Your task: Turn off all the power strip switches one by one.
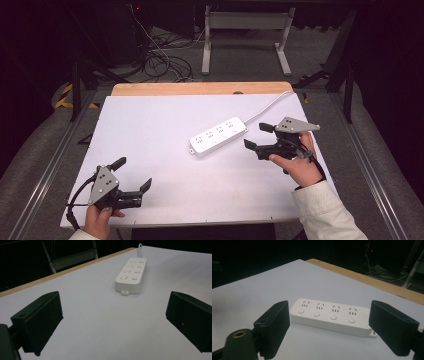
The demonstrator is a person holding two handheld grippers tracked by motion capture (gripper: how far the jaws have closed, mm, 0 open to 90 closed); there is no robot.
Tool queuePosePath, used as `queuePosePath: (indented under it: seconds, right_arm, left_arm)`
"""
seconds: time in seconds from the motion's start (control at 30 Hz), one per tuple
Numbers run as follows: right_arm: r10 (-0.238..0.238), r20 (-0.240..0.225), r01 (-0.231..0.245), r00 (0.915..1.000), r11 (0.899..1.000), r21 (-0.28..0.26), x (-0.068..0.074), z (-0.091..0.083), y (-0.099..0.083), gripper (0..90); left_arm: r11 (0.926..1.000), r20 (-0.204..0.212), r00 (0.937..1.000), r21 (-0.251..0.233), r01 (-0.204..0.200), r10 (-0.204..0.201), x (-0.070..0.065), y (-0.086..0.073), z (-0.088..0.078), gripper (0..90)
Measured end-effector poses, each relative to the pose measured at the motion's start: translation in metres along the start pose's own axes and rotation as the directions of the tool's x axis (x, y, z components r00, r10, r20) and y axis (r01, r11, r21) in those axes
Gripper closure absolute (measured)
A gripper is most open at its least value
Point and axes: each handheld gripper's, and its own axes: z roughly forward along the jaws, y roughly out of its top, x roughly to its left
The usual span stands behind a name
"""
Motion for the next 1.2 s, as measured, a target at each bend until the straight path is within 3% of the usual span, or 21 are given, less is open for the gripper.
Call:
queuePosePath:
  seconds: [0.13,0.37,0.7,0.93,1.2]
  right_arm:
    - [-0.015,-0.001,0.015,0.9999,1.0,0.008,0.004,-0.009,-0.01,17.1]
    - [0.019,0.001,-0.018,0.9998,1.0,-0.011,0.008,-0.022,-0.03,17.3]
    - [0.045,-0.023,-0.045,0.9987,0.999,-0.028,0.011,-0.02,-0.067,18.5]
    - [0.02,-0.021,-0.02,0.9996,1.0,-0.02,0.012,-0.021,-0.088,18.3]
    - [0.047,0.039,-0.049,0.9981,0.998,0.051,0.009,-0.022,-0.107,19.4]
  left_arm:
    - [1.0,0.002,1.0,-0.001,0.002,-0.002,0.0,0.0,0.0,1.7]
    - [0.9999,0.013,0.9999,-0.006,-0.008,0.008,-0.002,0.002,-0.002,1.6]
    - [0.9999,0.023,0.9997,-0.015,0.002,-0.002,-0.003,0.003,-0.006,1.5]
    - [0.9999,0.041,0.9992,-0.014,0.001,0.0,-0.005,0.001,-0.01,1.5]
    - [0.9996,0.048,0.9986,0.013,-0.025,0.024,-0.005,-0.005,-0.006,1.5]
